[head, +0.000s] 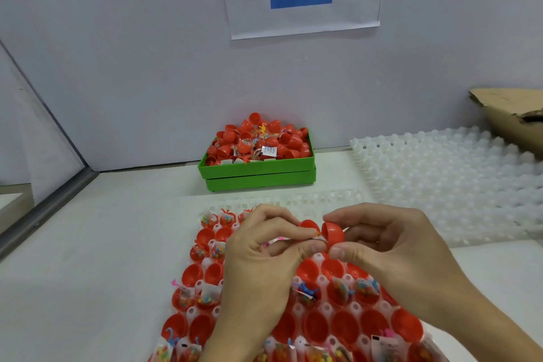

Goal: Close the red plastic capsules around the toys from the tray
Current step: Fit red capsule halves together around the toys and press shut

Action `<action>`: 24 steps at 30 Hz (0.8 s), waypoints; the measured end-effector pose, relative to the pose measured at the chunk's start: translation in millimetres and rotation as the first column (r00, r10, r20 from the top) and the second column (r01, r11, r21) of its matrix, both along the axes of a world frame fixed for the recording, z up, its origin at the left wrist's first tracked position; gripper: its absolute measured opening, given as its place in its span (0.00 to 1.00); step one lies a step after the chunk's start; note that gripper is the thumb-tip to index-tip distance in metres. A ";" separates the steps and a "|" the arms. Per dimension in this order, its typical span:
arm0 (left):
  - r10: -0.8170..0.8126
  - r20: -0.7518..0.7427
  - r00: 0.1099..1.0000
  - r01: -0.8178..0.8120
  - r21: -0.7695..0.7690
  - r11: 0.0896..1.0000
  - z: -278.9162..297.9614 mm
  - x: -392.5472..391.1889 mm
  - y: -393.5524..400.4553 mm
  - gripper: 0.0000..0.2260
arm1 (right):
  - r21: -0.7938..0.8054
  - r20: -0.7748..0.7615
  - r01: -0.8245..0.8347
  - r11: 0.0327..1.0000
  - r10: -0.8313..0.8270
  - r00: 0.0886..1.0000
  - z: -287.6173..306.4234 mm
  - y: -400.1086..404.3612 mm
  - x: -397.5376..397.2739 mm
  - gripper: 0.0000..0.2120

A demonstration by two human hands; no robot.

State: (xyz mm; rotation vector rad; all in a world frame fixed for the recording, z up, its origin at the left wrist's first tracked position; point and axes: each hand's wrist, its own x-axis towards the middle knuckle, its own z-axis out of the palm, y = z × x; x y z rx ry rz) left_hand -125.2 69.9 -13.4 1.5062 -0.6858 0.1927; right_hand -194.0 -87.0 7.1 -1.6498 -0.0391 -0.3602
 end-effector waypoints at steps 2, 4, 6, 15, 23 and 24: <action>0.013 -0.003 1.000 -0.013 -0.005 1.000 -0.8 -0.2 -0.6 0.06 | 0.001 0.000 0.000 1.000 0.000 1.000 -0.2 0.0 0.0 0.17; 0.035 0.018 0.999 -0.035 0.024 0.999 -0.6 -0.9 -0.8 0.06 | 0.008 -0.004 0.003 1.000 -0.003 1.000 -0.4 0.1 0.0 0.18; 0.056 0.073 0.996 -0.062 0.080 0.995 0.1 -2.0 -0.6 0.07 | 0.003 -0.008 0.018 1.000 -0.018 1.000 -0.7 0.2 -0.5 0.18; 0.059 0.056 0.997 -0.066 0.122 0.990 -1.5 -6.5 -2.1 0.15 | -0.091 -0.028 0.100 0.991 -0.103 0.994 -6.5 0.7 1.8 0.16; -0.043 -0.064 0.997 0.050 0.105 0.993 0.2 -4.3 0.6 0.16 | -0.100 0.001 0.110 0.989 -0.110 0.994 -10.6 -2.1 5.0 0.20; -0.032 -0.071 0.997 0.040 0.107 0.993 0.6 -3.9 0.3 0.16 | -0.105 0.009 0.109 0.988 -0.109 0.994 -10.3 -2.0 5.2 0.19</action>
